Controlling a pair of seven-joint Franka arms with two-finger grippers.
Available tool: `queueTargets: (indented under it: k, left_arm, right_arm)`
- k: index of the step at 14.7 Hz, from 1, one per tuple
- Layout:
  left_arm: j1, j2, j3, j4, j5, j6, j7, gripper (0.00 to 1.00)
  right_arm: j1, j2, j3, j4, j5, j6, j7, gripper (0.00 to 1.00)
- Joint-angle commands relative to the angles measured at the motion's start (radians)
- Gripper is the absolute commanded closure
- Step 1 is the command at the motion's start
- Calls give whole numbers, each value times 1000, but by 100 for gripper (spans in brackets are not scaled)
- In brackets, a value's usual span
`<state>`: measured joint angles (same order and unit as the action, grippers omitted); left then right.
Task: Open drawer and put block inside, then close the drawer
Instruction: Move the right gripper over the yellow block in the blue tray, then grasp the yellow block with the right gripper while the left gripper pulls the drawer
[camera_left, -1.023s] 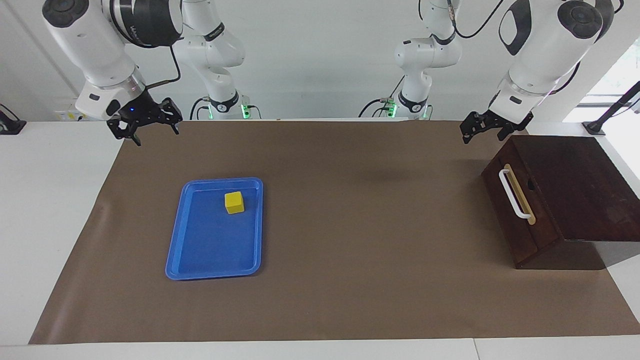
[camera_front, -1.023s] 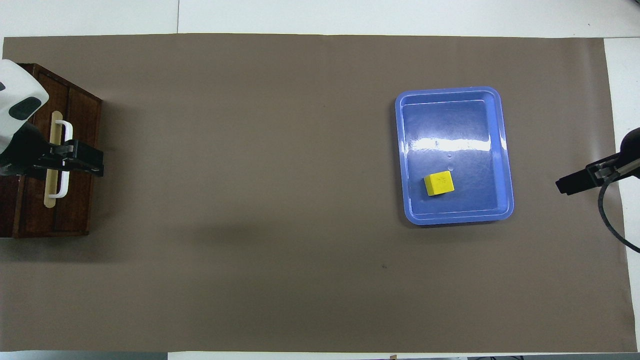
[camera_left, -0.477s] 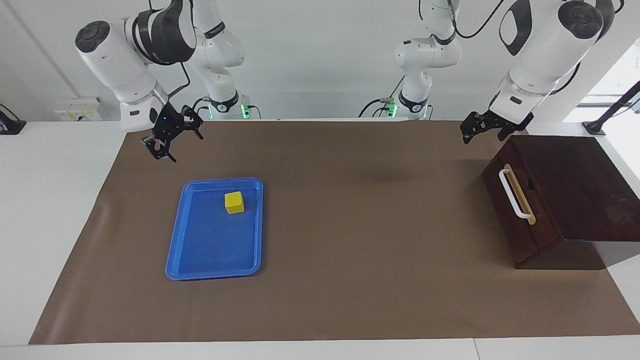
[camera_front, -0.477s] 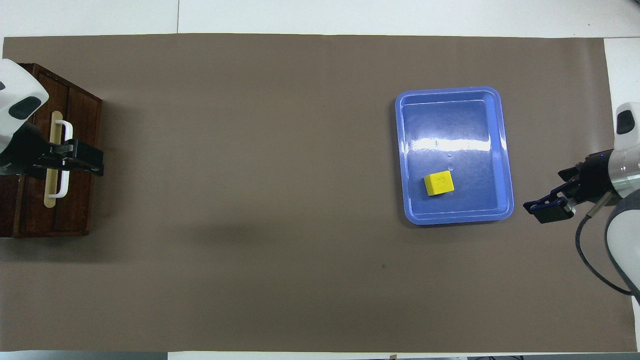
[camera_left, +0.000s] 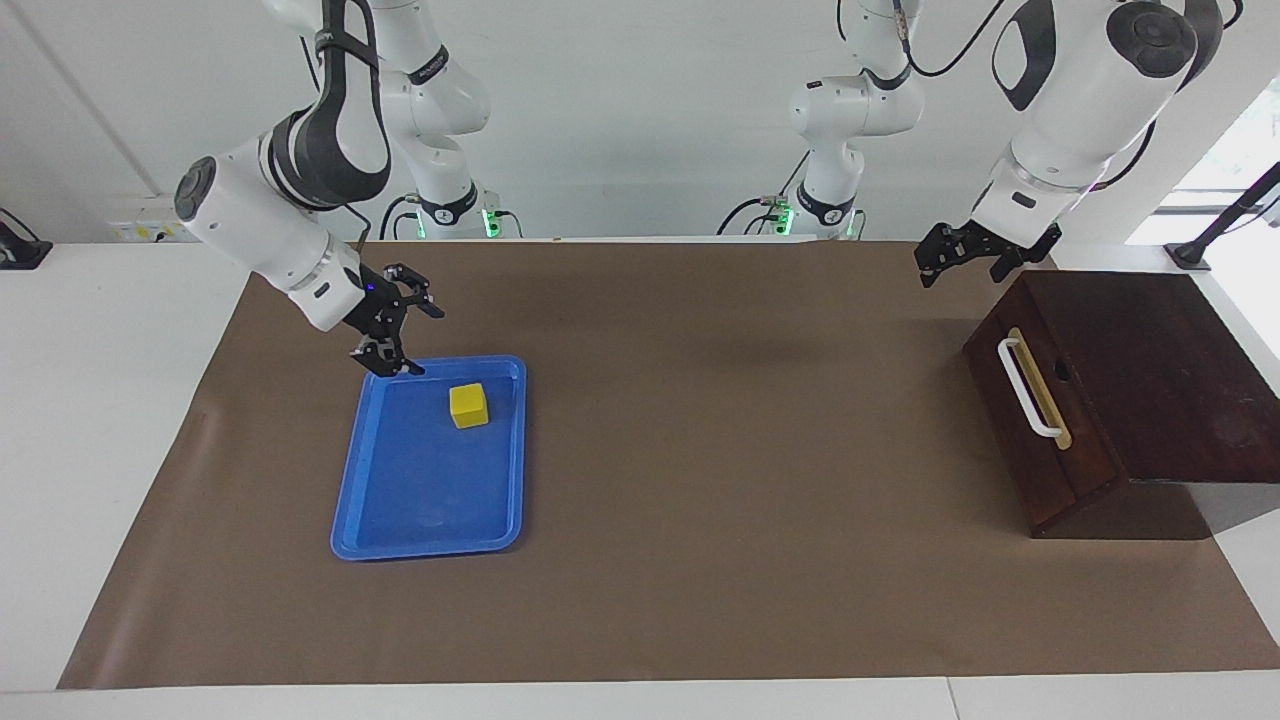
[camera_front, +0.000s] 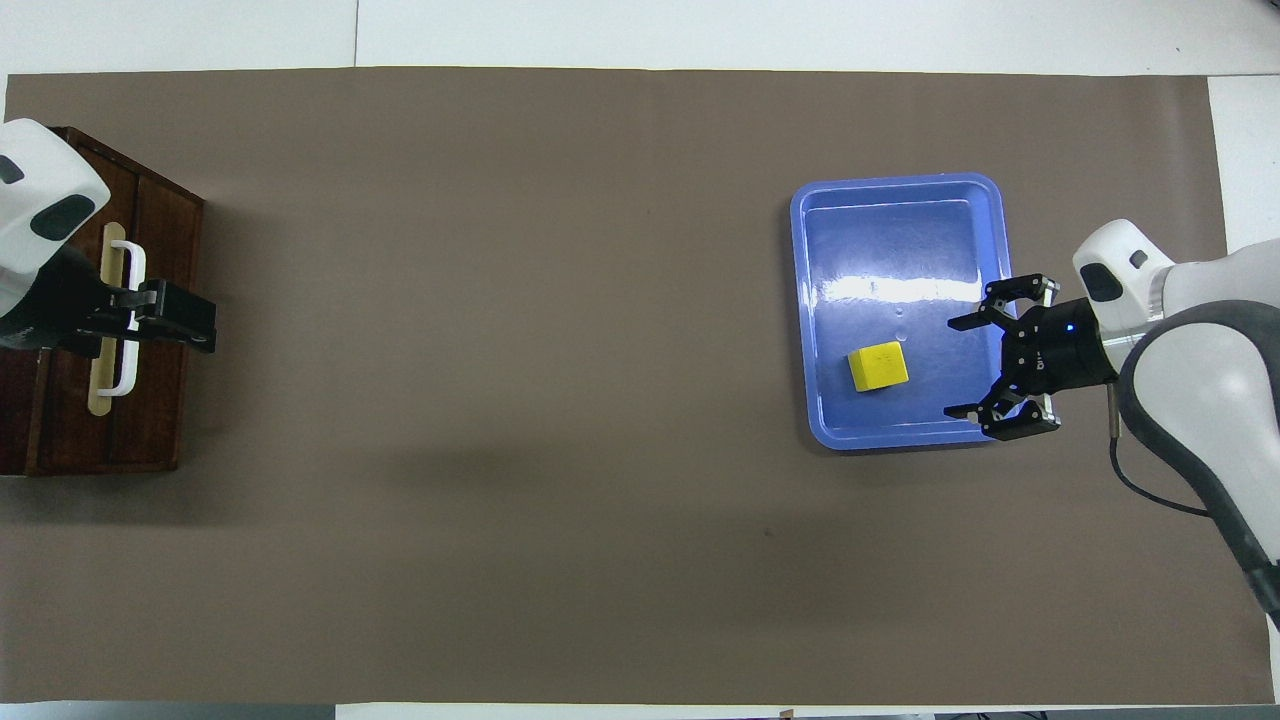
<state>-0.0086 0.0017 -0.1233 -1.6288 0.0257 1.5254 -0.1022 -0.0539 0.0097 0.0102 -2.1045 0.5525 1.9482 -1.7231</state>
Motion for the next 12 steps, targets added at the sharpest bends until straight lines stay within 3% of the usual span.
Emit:
queueTargets:
  k: [1,4,7,9,11,12]
  left_arm:
    - [-13,-23,8,-42,39,86,1,0]
    - [1,-41,14,-142,71,214,1,0]
    - [-13,-37,10,-219,250,338,9,0]
    - [2,-5,10,-250,312,430,12,0]
    - [4,53,11,-267,359,493,7,0]
    - [5,73,11,-269,372,513,7,0]
  right_arm:
    - [-6,35,7,6,52,33,-174,0]
    - [3,41,8,8,81,41,-211,0]
    - [-3,91,8,14,150,32,-286,0]
    - [-18,180,7,61,220,-12,-379,0]
    - [-49,289,5,177,230,-92,-479,0]
    - [-50,306,5,201,230,-119,-504,0]
